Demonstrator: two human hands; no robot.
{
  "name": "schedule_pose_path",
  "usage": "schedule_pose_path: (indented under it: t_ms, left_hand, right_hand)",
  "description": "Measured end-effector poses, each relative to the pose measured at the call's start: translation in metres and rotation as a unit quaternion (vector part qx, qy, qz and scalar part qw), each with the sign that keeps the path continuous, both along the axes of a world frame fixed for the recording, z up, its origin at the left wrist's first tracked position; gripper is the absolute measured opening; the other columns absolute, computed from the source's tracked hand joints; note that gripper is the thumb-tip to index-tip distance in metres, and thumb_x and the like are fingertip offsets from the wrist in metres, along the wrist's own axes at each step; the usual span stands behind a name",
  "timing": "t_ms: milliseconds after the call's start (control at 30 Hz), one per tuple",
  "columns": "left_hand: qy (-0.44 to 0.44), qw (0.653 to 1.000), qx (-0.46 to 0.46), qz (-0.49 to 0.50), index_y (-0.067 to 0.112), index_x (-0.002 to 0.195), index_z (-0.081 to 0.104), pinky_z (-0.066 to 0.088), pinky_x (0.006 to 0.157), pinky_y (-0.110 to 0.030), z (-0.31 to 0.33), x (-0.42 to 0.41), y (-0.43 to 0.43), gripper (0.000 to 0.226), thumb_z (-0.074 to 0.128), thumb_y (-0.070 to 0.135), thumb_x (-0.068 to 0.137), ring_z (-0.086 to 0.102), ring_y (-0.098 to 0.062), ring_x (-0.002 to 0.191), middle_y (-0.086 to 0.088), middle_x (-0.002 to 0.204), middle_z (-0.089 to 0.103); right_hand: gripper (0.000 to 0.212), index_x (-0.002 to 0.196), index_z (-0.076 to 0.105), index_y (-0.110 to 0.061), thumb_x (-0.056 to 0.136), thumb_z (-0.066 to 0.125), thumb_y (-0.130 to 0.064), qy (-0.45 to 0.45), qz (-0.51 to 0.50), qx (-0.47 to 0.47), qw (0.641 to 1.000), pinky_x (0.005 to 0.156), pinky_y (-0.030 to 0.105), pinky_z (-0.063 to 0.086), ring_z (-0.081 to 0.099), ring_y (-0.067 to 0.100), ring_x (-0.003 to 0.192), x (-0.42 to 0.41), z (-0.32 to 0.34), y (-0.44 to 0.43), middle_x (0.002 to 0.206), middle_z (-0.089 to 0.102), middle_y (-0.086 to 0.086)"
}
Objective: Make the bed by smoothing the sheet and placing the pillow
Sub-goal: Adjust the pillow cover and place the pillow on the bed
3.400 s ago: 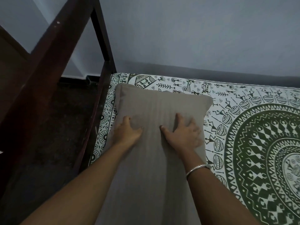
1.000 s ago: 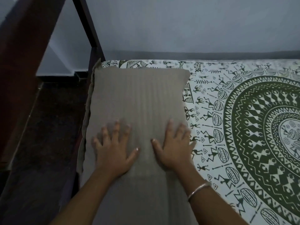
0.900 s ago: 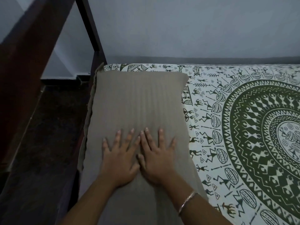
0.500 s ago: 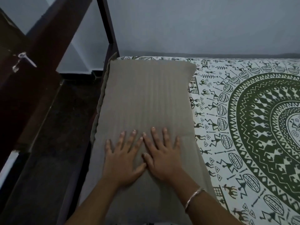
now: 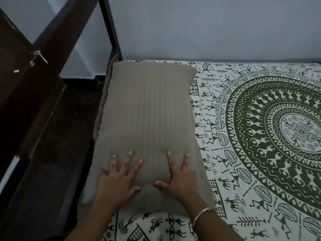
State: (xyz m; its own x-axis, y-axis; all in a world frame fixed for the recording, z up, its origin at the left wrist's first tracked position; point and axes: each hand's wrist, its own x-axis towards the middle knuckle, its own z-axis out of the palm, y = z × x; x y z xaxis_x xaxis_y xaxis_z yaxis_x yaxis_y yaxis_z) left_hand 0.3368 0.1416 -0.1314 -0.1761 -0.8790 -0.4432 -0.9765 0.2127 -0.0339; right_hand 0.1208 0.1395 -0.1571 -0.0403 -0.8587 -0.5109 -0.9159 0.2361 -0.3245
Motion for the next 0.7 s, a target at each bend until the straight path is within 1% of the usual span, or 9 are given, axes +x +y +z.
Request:
schedule_pose_path:
  t_ms: [67, 100, 133, 200, 267, 300, 367, 467, 700]
  left_hand:
    - [0.010, 1.000, 0.001, 0.026, 0.044, 0.145, -0.017, 0.046, 0.086, -0.058, 0.009, -0.004, 0.002, 0.099, 0.054, 0.063, 0.078, 0.030, -0.048, 0.128, -0.003, 0.153, -0.031]
    - [-0.007, 0.999, 0.016, 0.036, 0.041, 0.142, -0.026, 0.044, 0.093, -0.053, 0.015, -0.009, 0.004, 0.100, 0.053, 0.055, 0.084, 0.033, -0.046, 0.126, -0.007, 0.146, -0.042]
    - [-0.016, 0.998, 0.046, 0.050, 0.036, 0.144, -0.026, 0.043, 0.097, -0.047, 0.024, -0.014, 0.005, 0.097, 0.053, 0.045, 0.088, 0.039, -0.041, 0.123, -0.011, 0.145, -0.042]
    - [-0.008, 0.992, 0.117, 0.053, 0.026, 0.152, 0.000, 0.041, 0.101, -0.040, 0.050, -0.024, 0.003, 0.080, 0.052, 0.036, 0.092, 0.045, -0.033, 0.124, -0.017, 0.158, -0.008]
    - [0.012, 0.984, 0.180, 0.009, 0.022, 0.146, 0.029, 0.037, 0.106, -0.038, 0.082, -0.032, -0.001, 0.060, 0.051, 0.040, 0.093, 0.043, -0.026, 0.130, -0.010, 0.152, 0.030]
    - [0.012, 0.978, 0.206, -0.021, 0.022, 0.143, 0.035, 0.036, 0.107, -0.037, 0.098, -0.035, -0.003, 0.056, 0.052, 0.042, 0.093, 0.042, -0.025, 0.131, -0.007, 0.149, 0.037]
    - [0.000, 0.974, 0.216, -0.074, 0.021, 0.145, 0.032, 0.033, 0.108, -0.036, 0.132, -0.040, -0.012, 0.059, 0.052, 0.042, 0.093, 0.038, -0.026, 0.134, -0.007, 0.150, 0.036]
    - [0.011, 0.981, 0.167, -0.096, 0.019, 0.149, 0.023, 0.030, 0.109, -0.034, 0.180, -0.050, -0.025, 0.063, 0.048, 0.042, 0.096, 0.032, -0.025, 0.138, -0.007, 0.153, 0.029]
    - [0.065, 0.988, 0.012, -0.136, 0.021, 0.151, 0.015, 0.028, 0.109, -0.035, 0.290, -0.095, -0.053, 0.066, 0.046, 0.042, 0.096, 0.028, -0.027, 0.139, -0.010, 0.155, 0.024]
  right_hand:
    - [0.119, 0.135, -0.030, -0.055, 0.064, 0.064, -0.077, -0.035, -0.051, 0.068, 0.996, 0.109, 0.048, 0.033, 0.032, 0.045, 0.135, -0.009, 0.007, 0.004, 0.153, -0.017, 0.030]
    - [0.123, 0.140, -0.028, -0.049, 0.067, 0.069, -0.069, -0.051, -0.067, 0.086, 0.993, 0.110, 0.046, 0.034, 0.035, 0.042, 0.134, -0.013, 0.013, 0.006, 0.153, -0.007, 0.033]
    - [0.125, 0.143, -0.027, -0.042, 0.069, 0.072, -0.062, -0.057, -0.070, 0.098, 0.991, 0.110, 0.044, 0.035, 0.038, 0.039, 0.133, -0.016, 0.021, 0.009, 0.153, 0.006, 0.033]
    - [0.123, 0.147, -0.025, -0.029, 0.075, 0.073, -0.050, -0.053, -0.051, 0.097, 0.993, 0.107, 0.040, 0.038, 0.040, 0.034, 0.132, -0.024, 0.041, 0.015, 0.149, 0.027, 0.026]
    - [0.113, 0.147, -0.025, -0.024, 0.083, 0.066, -0.046, -0.045, -0.022, 0.082, 0.995, 0.106, 0.038, 0.038, 0.041, 0.033, 0.131, -0.032, 0.069, 0.019, 0.149, 0.029, 0.022]
    - [0.111, 0.147, -0.026, -0.026, 0.085, 0.063, -0.046, -0.045, -0.016, 0.073, 0.996, 0.106, 0.040, 0.037, 0.041, 0.034, 0.131, -0.038, 0.084, 0.020, 0.151, 0.024, 0.022]
    - [0.109, 0.144, -0.030, -0.030, 0.086, 0.061, -0.048, -0.033, -0.009, 0.048, 0.998, 0.109, 0.045, 0.035, 0.039, 0.037, 0.133, -0.053, 0.116, 0.016, 0.156, 0.013, 0.022]
    - [0.104, 0.145, -0.029, -0.028, 0.089, 0.055, -0.054, 0.005, -0.011, 0.018, 1.000, 0.111, 0.047, 0.032, 0.034, 0.040, 0.137, -0.075, 0.165, 0.000, 0.158, 0.001, 0.025]
    - [0.100, 0.149, -0.021, -0.025, 0.090, 0.055, -0.051, 0.029, 0.005, -0.084, 0.996, 0.109, 0.042, 0.034, 0.035, 0.036, 0.137, -0.097, 0.293, -0.019, 0.156, 0.018, 0.021]
